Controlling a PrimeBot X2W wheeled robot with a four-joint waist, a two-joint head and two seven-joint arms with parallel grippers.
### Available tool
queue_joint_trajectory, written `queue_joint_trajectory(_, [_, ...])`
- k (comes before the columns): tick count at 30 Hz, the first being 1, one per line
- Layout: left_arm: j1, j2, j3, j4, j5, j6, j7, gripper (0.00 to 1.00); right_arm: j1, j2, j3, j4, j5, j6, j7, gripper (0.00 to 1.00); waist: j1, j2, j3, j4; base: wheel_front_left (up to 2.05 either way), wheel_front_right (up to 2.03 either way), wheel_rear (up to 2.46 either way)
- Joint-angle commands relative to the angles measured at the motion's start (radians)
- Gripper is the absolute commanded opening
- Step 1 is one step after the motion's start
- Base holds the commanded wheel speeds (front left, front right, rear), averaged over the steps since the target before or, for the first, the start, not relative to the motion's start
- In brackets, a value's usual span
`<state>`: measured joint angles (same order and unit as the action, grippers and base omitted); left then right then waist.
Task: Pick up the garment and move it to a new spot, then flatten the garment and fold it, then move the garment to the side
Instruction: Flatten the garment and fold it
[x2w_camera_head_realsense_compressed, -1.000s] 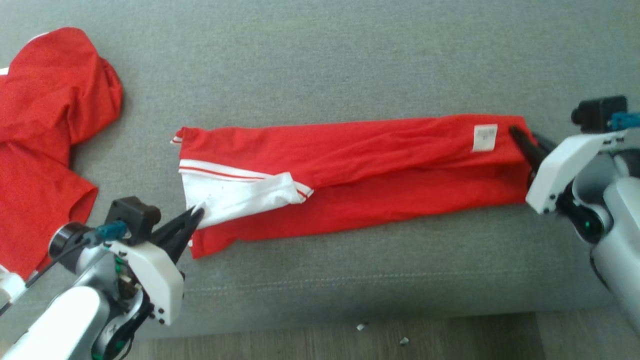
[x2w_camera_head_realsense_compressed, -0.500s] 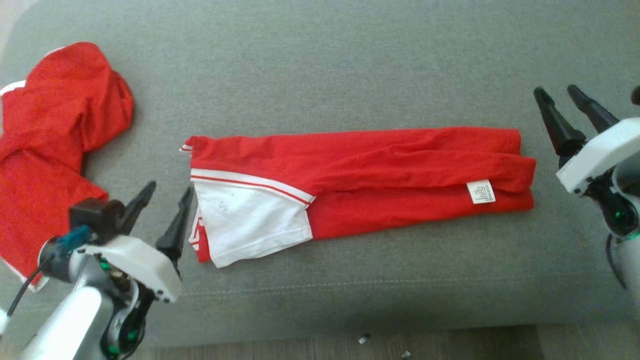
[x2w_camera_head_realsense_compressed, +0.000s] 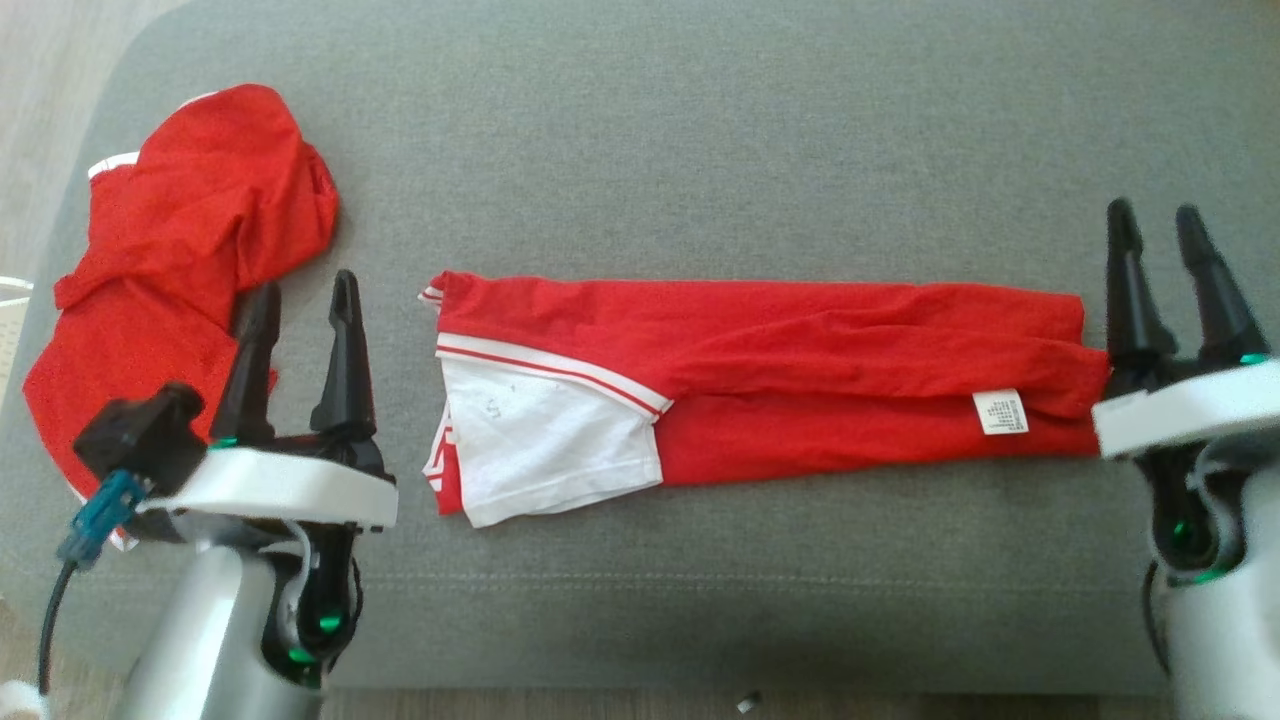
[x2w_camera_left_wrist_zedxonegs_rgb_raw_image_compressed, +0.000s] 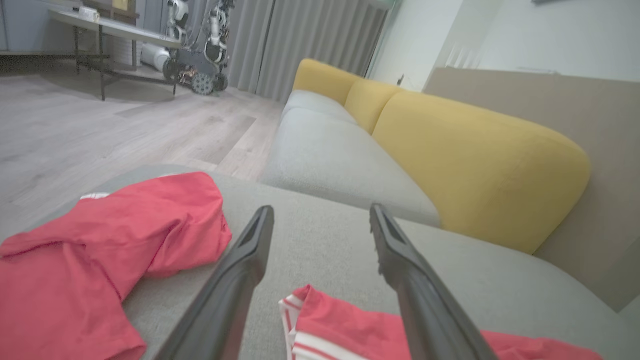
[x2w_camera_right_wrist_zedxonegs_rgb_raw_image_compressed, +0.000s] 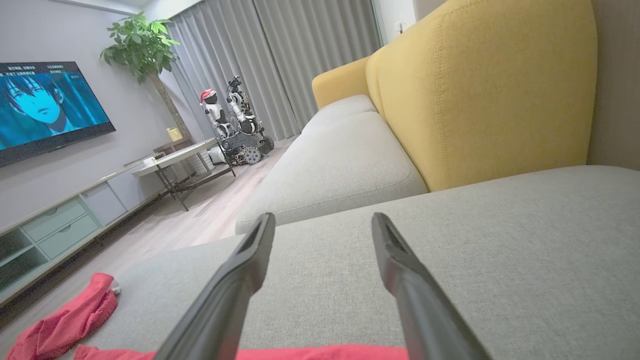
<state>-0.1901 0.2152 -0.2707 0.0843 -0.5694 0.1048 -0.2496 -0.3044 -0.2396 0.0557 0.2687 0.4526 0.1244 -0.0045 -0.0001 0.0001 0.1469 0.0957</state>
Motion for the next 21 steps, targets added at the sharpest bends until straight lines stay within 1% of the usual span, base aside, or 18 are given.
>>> queue_joint_trajectory(1, [-0.005,-0.024,0.079,-0.046,0.031,-0.014,-0.012,1.00,0.013,0.012,0.010,-0.042,-0.035,0.006,-0.019,1.00,0.0001,-0.0001,-0.004,0.002,0.00,0.00,0.00])
queue_joint_trajectory(5, [0.044,-0.091,0.144,-0.052,0.123,-0.063,-0.012,1.00,0.038,0.041,-0.003,-0.042,-0.085,0.006,-0.040,1.00,0.0001,-0.0001,-0.004,0.001,0.00,0.00,0.00])
queue_joint_trajectory(7, [0.058,-0.113,0.176,-0.050,0.163,-0.088,-0.012,1.00,0.044,0.055,-0.005,-0.039,-0.101,0.006,-0.045,1.00,0.0001,-0.0001,-0.003,-0.003,0.00,0.00,0.00])
queue_joint_trajectory(8, [0.058,-0.113,0.176,-0.050,0.163,-0.088,-0.012,1.00,0.044,0.055,-0.005,-0.039,-0.101,0.006,-0.045,1.00,0.0001,-0.0001,-0.003,-0.003,0.00,0.00,0.00])
queue_joint_trajectory(11, [0.068,-0.139,0.218,-0.055,0.208,-0.120,-0.012,1.00,0.049,0.067,-0.004,-0.032,-0.128,0.006,-0.054,1.00,0.0001,-0.0001,-0.002,-0.008,0.00,0.00,0.00])
queue_joint_trajectory(15, [0.067,-0.157,0.255,-0.068,0.253,-0.152,-0.012,1.00,0.050,0.078,-0.003,-0.020,-0.153,0.006,-0.061,1.00,0.0001,-0.0001,0.004,-0.014,0.00,0.00,0.00])
queue_joint_trajectory(18, [0.062,-0.162,0.268,-0.080,0.275,-0.166,-0.012,1.00,0.043,0.084,-0.003,-0.014,-0.167,0.006,-0.062,1.00,0.0001,-0.0001,0.018,-0.018,0.00,0.00,0.00])
queue_joint_trajectory(21, [0.056,-0.164,0.274,-0.086,0.275,-0.171,-0.012,1.00,0.034,0.084,-0.003,-0.007,-0.174,0.006,-0.061,1.00,0.0001,-0.0001,0.030,-0.021,0.00,0.00,0.00])
